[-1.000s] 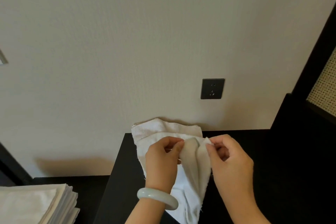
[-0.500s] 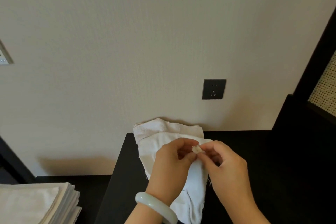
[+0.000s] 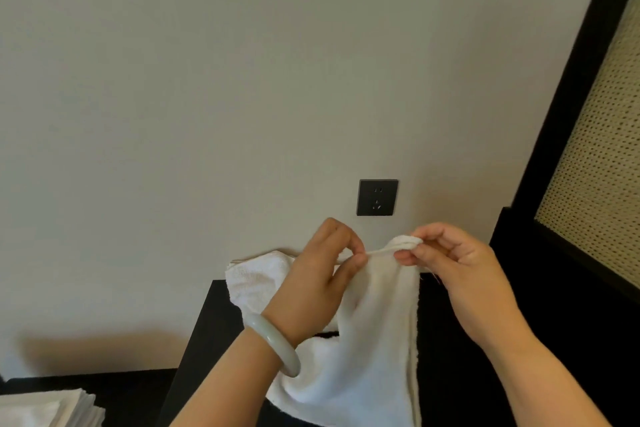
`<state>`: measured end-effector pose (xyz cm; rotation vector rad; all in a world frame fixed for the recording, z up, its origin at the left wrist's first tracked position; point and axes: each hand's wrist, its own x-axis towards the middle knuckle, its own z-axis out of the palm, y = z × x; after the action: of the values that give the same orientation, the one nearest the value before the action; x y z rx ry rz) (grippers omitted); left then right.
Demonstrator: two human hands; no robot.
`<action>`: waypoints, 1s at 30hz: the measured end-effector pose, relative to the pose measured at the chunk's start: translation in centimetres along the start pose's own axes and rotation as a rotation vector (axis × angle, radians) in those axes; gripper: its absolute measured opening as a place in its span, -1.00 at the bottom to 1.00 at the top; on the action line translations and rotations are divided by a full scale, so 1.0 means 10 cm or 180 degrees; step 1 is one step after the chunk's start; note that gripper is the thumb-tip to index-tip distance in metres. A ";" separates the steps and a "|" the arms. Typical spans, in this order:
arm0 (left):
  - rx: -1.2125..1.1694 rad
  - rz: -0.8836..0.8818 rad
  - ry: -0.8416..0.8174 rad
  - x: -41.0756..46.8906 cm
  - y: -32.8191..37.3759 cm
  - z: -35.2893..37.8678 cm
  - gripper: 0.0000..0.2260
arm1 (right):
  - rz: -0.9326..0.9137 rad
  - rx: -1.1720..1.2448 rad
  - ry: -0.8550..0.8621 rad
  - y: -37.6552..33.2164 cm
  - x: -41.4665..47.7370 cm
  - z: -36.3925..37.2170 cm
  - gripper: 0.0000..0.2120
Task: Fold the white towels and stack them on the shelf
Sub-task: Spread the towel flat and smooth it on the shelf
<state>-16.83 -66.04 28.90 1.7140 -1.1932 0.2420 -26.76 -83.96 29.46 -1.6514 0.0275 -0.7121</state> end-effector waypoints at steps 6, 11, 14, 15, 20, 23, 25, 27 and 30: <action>-0.0687 -0.0321 -0.0889 0.00 0.11 0.09 -0.79 | -0.0604 0.0039 0.0103 -0.22 0.30 -0.10 -0.78; 0.0431 -0.1113 -0.2018 -0.33 -0.27 0.04 -0.65 | -0.0724 0.0550 0.0263 -0.36 0.54 -0.44 -0.89; 0.1512 -0.1489 -0.2345 -0.50 -0.49 -0.10 -0.76 | -0.0601 0.0590 0.0303 -0.21 0.62 -0.64 -0.78; 0.1759 -0.1505 -0.2298 -0.52 -0.55 -0.16 -0.77 | -0.0504 0.0538 0.0315 -0.14 0.62 -0.70 -0.76; 0.2143 -0.0940 -0.1290 -0.45 -0.63 -0.58 -0.84 | 0.0019 0.0224 0.0656 0.25 0.54 -0.96 -0.85; 0.2125 -0.0817 -0.0701 -0.36 -0.55 -0.73 -0.91 | 0.0116 -0.0197 0.0793 0.42 0.47 -1.01 -0.87; 0.2108 -0.0940 -0.0442 -0.30 -0.49 -0.80 -0.88 | 0.0120 -0.0567 0.0784 0.47 0.46 -0.99 -0.81; 0.2209 -0.0969 -0.0274 -0.22 -0.40 -0.86 -0.73 | 0.0087 -0.0752 0.0782 0.46 0.47 -0.96 -0.75; 0.2592 -0.0909 -0.0002 -0.09 -0.22 -0.96 -0.80 | -0.0029 -0.0701 0.0881 0.39 0.51 -0.94 -0.79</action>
<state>-12.13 -57.78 31.68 2.5555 -0.8742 0.6091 -25.49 -95.22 28.47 -1.7496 0.3058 -0.9680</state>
